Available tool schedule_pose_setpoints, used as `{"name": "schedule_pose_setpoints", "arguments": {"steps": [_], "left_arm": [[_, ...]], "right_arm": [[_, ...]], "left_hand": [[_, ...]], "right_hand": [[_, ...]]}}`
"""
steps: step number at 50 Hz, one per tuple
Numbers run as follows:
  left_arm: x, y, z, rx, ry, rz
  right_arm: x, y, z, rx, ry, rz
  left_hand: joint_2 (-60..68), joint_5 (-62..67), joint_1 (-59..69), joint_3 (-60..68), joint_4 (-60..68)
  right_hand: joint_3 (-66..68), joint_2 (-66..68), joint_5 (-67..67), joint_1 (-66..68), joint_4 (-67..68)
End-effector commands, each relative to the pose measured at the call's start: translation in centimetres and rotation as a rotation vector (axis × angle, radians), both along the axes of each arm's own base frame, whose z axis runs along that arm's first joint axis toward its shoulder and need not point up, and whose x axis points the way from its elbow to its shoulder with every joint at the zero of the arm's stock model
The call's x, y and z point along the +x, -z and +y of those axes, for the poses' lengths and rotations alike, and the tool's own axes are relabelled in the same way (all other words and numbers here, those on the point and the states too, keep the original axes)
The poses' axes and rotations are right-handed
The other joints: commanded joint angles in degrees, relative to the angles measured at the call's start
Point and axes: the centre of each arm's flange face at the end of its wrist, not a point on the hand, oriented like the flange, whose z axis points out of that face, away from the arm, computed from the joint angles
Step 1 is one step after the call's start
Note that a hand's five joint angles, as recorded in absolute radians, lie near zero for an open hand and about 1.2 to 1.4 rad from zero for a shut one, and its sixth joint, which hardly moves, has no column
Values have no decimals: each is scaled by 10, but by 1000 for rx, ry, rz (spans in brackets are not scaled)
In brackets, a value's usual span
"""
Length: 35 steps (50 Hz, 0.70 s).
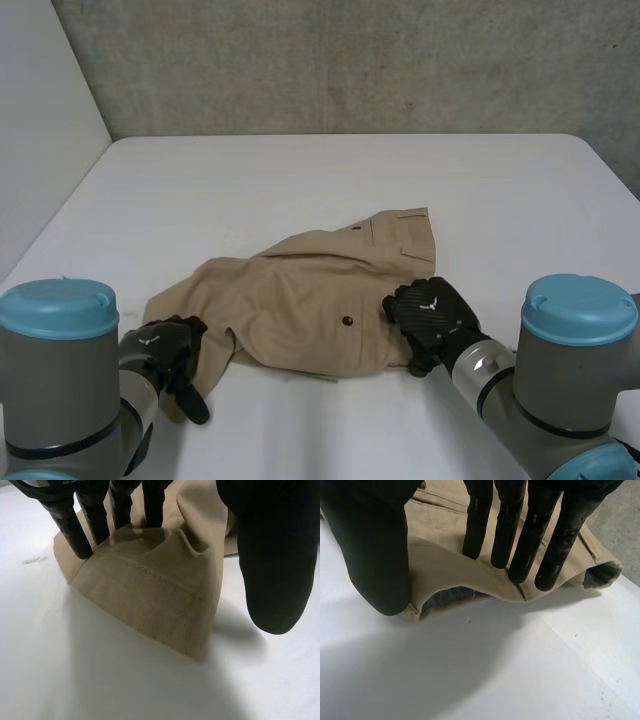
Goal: Fold the shorts.
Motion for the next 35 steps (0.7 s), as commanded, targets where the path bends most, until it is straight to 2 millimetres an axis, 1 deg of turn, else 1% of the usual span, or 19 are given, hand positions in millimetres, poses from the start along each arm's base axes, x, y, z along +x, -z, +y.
{"name": "schedule_pose_setpoints", "arguments": {"steps": [1, 2, 5, 6, 7, 8, 12, 16, 20, 22, 23, 25, 26, 29, 30, 31, 33, 34, 35], "left_arm": [[-3, 0, -3, -17, 6, 11], [-3, 1, -4, -18, 6, 9], [-4, 5, -6, -24, 7, 7], [-5, 6, -7, -26, 9, 5], [-5, 7, -7, -29, 9, 7], [-5, 7, -8, -32, 10, 7], [-7, 7, -12, -60, 11, 16], [-8, 6, -16, -90, 8, 27], [-8, 0, -17, -113, 18, 16], [-8, -9, -17, -143, 29, 16], [-7, -24, -17, -193, 37, 21], [-8, -40, -16, -246, 53, 28], [-7, -49, -16, -275, 58, 29], [-6, -89, -13, -399, 75, 46], [-6, -101, -11, -438, 79, 56], [-5, -128, -6, -514, 82, 81], [-4, -154, 0, -585, 94, 111], [-3, -167, 2, -616, 101, 128], [-2, -194, 9, -681, 117, 163]], "right_arm": [[3, -1, 3, -4, -14, -3], [4, -1, 4, -2, -15, -4], [4, -1, 2, -2, -14, -6], [5, -1, 2, -2, -13, -9], [5, -1, 1, 2, -9, -16], [5, -3, 1, 0, -6, -25], [4, -11, -5, 7, 28, -75], [4, -21, -8, 2, 46, -111], [1, -31, -9, -16, 70, -113], [-1, -40, -10, -29, 93, -105], [-2, -43, -10, -31, 101, -101], [-2, -51, -11, -43, 111, -100], [-3, -62, -13, -58, 122, -105], [-4, -86, -13, -99, 130, -123], [-5, -105, -11, -135, 128, -142], [-5, -118, -10, -159, 124, -158], [-6, -139, -9, -200, 125, -188], [-8, -166, -6, -260, 120, -228], [-9, -180, -4, -291, 119, -247]], "left_hand": [[83, 74, 82, 79, 84], [92, 83, 91, 87, 93], [142, 133, 141, 138, 143], [156, 147, 155, 151, 157], [169, 160, 168, 165, 170], [186, 177, 185, 182, 187], [344, 335, 343, 339, 345], [549, 540, 548, 544, 550], [678, 669, 677, 674, 679], [679, 670, 678, 674, 680], [679, 670, 678, 674, 680], [679, 670, 678, 674, 680], [679, 670, 678, 674, 680], [679, 670, 678, 674, 680], [679, 670, 678, 674, 680], [679, 670, 678, 674, 680], [679, 670, 678, 674, 680], [679, 670, 678, 674, 680], [679, 670, 678, 674, 680]], "right_hand": [[61, 63, 84, 118, 64], [65, 66, 87, 121, 67], [174, 175, 196, 230, 176], [234, 236, 257, 291, 236], [380, 381, 402, 436, 382], [420, 422, 443, 477, 422], [421, 422, 443, 477, 423], [421, 422, 443, 477, 423], [421, 422, 443, 477, 423], [421, 422, 443, 477, 423], [421, 422, 443, 477, 423], [421, 422, 443, 477, 423], [421, 422, 443, 477, 423], [421, 422, 443, 477, 423], [421, 422, 443, 477, 423], [421, 422, 443, 477, 423], [421, 422, 443, 477, 423], [421, 422, 443, 477, 423], [421, 422, 443, 477, 423]]}}
